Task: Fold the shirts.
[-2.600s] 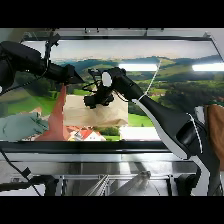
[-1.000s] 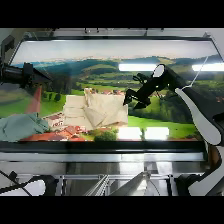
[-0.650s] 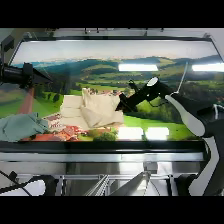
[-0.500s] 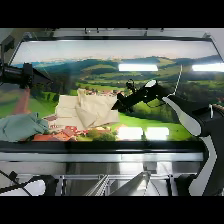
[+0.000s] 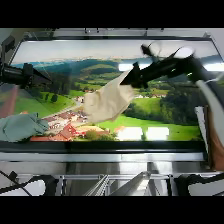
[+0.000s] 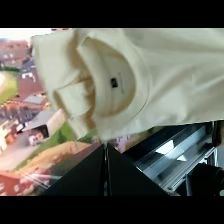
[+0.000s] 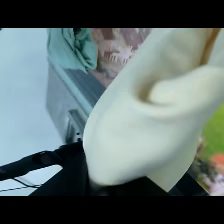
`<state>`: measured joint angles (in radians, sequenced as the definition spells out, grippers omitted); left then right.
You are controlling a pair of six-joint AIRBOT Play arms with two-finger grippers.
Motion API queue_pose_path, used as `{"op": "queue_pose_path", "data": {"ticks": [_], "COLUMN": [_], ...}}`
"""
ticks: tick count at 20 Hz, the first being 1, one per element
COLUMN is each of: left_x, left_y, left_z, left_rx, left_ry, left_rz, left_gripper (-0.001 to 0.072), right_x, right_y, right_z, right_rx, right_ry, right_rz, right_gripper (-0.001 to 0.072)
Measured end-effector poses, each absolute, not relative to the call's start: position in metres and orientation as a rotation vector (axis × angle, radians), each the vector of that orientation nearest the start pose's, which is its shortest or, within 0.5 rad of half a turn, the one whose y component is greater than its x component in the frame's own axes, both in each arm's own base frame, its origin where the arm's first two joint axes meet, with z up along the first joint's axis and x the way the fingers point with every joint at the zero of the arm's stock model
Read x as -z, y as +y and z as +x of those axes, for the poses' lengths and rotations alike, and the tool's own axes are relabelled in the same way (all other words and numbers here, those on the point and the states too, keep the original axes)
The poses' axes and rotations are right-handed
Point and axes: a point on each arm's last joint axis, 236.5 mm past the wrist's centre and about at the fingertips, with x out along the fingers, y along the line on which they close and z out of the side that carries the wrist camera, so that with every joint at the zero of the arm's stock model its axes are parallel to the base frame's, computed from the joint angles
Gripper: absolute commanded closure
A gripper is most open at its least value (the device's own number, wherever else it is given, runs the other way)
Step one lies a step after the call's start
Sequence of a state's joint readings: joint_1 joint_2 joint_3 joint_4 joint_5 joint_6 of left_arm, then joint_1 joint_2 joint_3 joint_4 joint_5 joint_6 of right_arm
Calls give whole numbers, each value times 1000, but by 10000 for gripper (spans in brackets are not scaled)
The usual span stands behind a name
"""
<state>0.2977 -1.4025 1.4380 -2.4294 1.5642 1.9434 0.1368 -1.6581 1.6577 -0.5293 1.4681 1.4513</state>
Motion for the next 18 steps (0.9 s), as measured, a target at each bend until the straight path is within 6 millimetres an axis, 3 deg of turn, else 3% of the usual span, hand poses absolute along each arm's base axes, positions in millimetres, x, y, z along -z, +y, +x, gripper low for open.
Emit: {"op": "queue_pose_path", "data": {"ticks": [4, 8, 11, 14, 16, 18], "left_x": [-120, -120, -120, -120, -120, -119], "left_y": [-85, -116, -140, -161, -172, -180], "left_z": [389, 382, 377, 372, 369, 366], "left_rx": [701, 766, 814, 853, 878, 901], "left_ry": [1177, 1198, 1207, 1211, 1211, 1208], "left_rz": [-507, -462, -425, -393, -373, -348], "left_gripper": [687, 687, 687, 687, 687, 687], "right_x": [-175, -191, -190, -168, -154, -143], "right_y": [179, 88, 3, -86, -141, -180], "right_z": [433, 466, 472, 425, 374, 317], "right_rx": [-694, -438, -213, 90, 333, 562], "right_ry": [1148, 1011, 955, 1033, 1088, 1111], "right_rz": [619, 713, 793, 772, 760, 787], "right_gripper": [683, 685, 686, 686, 685, 684]}}
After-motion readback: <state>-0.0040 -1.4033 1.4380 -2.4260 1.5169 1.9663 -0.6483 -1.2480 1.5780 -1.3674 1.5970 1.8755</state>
